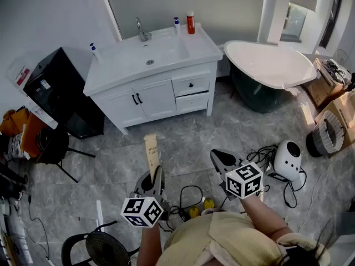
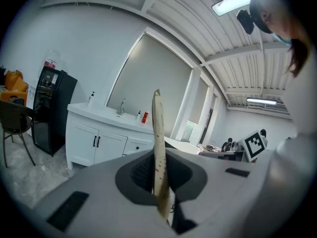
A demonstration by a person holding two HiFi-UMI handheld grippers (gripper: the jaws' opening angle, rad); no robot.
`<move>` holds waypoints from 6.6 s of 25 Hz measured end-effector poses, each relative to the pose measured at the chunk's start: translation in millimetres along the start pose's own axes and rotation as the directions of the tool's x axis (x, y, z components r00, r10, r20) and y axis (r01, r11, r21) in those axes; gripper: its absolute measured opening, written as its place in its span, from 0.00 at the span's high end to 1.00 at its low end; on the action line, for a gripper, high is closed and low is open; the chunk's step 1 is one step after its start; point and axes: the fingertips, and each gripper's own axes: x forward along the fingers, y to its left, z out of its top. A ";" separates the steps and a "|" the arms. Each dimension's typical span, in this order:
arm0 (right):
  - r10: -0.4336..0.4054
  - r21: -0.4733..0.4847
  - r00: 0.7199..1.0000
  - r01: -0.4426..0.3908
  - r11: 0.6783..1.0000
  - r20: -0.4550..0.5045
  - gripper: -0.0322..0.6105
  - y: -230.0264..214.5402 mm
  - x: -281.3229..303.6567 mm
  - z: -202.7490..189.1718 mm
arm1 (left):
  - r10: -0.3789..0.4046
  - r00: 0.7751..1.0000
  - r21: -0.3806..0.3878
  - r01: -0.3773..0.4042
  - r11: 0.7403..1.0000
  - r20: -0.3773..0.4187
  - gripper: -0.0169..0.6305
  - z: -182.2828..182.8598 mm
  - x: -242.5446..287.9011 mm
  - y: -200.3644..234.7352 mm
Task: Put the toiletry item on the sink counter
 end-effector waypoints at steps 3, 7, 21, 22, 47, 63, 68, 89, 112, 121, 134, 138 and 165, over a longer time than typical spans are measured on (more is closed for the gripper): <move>-0.007 0.008 1.000 0.007 1.000 -0.001 0.91 -4.8 -3.7 -1.4 | 0.005 1.000 -0.003 -0.005 1.000 -0.001 0.91 -1.0 1.1 -3.2; -0.010 0.004 1.000 0.010 1.000 -0.008 0.91 -8.7 -4.3 -1.5 | 0.011 1.000 -0.003 -0.011 1.000 -0.008 0.91 -3.2 4.1 -6.4; 0.007 0.006 1.000 -0.007 1.000 -0.015 0.91 -42.5 1.5 4.1 | 0.016 1.000 0.012 -0.016 1.000 0.003 0.91 -3.5 39.2 -24.1; 0.012 0.002 1.000 -0.012 1.000 -0.018 0.91 -43.8 2.8 4.2 | 0.015 1.000 0.015 -0.015 1.000 0.005 0.91 -2.8 42.0 -25.4; 0.029 -0.013 0.999 -0.029 0.999 -0.041 0.91 -54.1 109.3 25.9 | 0.034 0.999 0.014 -0.034 0.999 0.001 0.91 28.8 109.5 51.0; -0.013 0.031 0.999 0.014 0.999 -0.040 0.91 -52.8 217.4 65.0 | 0.009 0.999 0.005 -0.008 1.000 -0.038 0.91 68.1 164.6 143.4; -0.010 0.012 0.999 0.011 1.000 -0.044 0.91 -43.3 248.6 73.4 | 0.004 0.999 0.006 -0.004 1.000 -0.037 0.91 80.1 170.3 167.7; -0.019 0.007 0.999 0.019 1.000 -0.047 0.91 -80.1 313.3 104.1 | 0.028 0.997 0.027 -0.026 0.999 -0.074 0.91 103.3 234.1 208.5; 0.094 0.038 0.995 -0.093 0.995 -0.037 0.91 -190.2 409.1 168.9 | 0.118 0.990 0.078 -0.112 0.991 -0.078 0.91 141.8 392.7 222.8; 0.111 0.073 0.993 -0.108 0.991 -0.035 0.91 -202.9 431.9 178.4 | 0.138 0.987 0.075 -0.132 0.989 -0.082 0.91 156.2 411.6 239.7; 0.065 0.028 0.998 -0.065 0.997 -0.005 0.91 -218.2 494.1 221.6 | 0.075 0.994 0.077 -0.069 0.995 -0.078 0.91 206.5 474.9 294.5; 0.055 0.024 0.998 -0.054 0.998 -0.010 0.91 -221.3 526.7 233.0 | 0.058 0.995 0.074 -0.052 0.996 -0.082 0.91 221.3 494.5 317.0; -0.017 0.027 0.999 0.018 0.999 -0.031 0.91 -213.9 677.2 277.2 | -0.009 0.991 0.097 0.022 0.995 -0.130 0.91 286.8 572.8 443.7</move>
